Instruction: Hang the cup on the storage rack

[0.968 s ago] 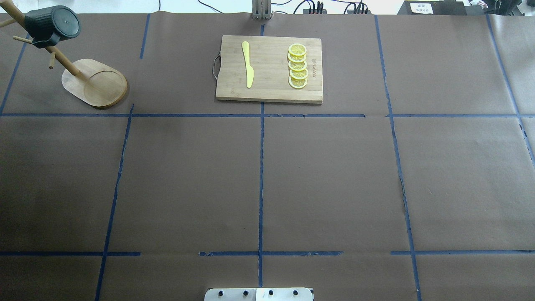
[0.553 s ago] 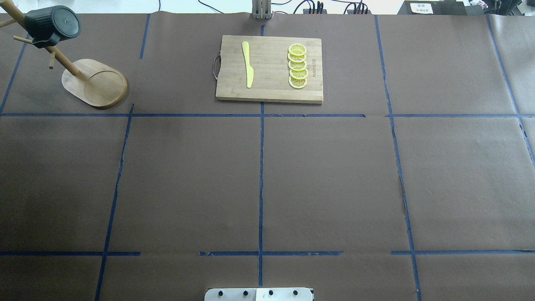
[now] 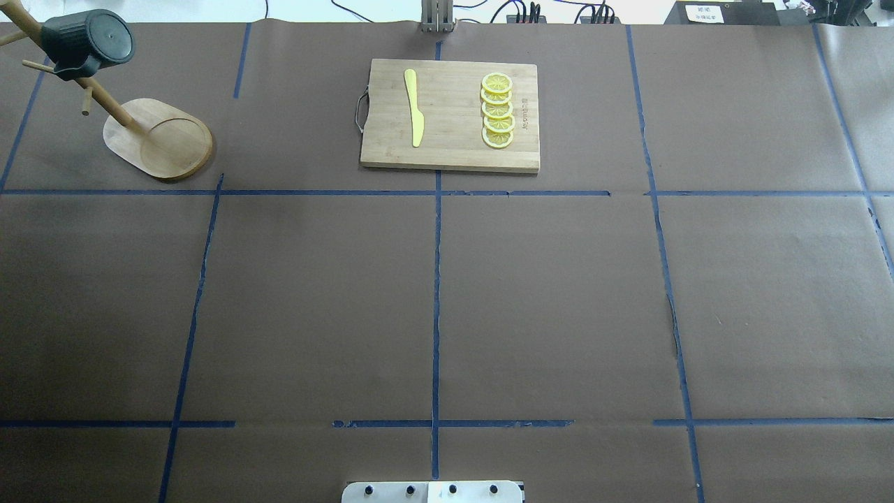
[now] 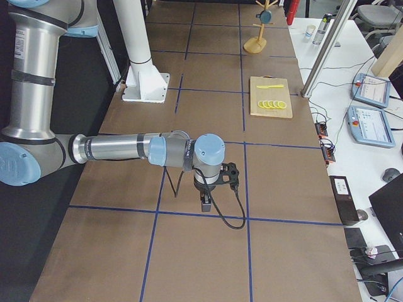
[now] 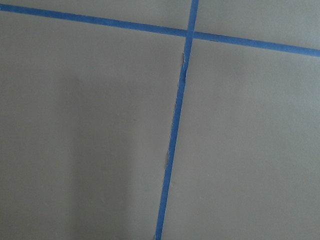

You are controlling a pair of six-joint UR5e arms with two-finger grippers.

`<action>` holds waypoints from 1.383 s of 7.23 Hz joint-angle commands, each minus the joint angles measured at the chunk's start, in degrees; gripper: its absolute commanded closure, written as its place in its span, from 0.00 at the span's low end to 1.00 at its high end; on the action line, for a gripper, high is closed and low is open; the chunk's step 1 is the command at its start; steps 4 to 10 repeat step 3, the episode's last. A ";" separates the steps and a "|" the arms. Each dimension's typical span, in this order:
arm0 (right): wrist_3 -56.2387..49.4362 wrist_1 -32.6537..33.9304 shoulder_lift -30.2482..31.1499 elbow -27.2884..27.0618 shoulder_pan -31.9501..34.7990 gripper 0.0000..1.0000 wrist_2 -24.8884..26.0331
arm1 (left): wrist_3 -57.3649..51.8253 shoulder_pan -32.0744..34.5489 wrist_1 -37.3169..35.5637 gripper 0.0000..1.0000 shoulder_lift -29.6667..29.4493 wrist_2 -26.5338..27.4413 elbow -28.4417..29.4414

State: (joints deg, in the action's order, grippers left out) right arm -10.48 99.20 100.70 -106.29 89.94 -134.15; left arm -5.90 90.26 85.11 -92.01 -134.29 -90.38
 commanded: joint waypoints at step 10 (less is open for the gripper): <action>0.03 0.03 0.37 0.12 -0.11 0.00 -0.06 | -0.08 -0.09 -0.03 0.00 0.95 -0.01 -0.50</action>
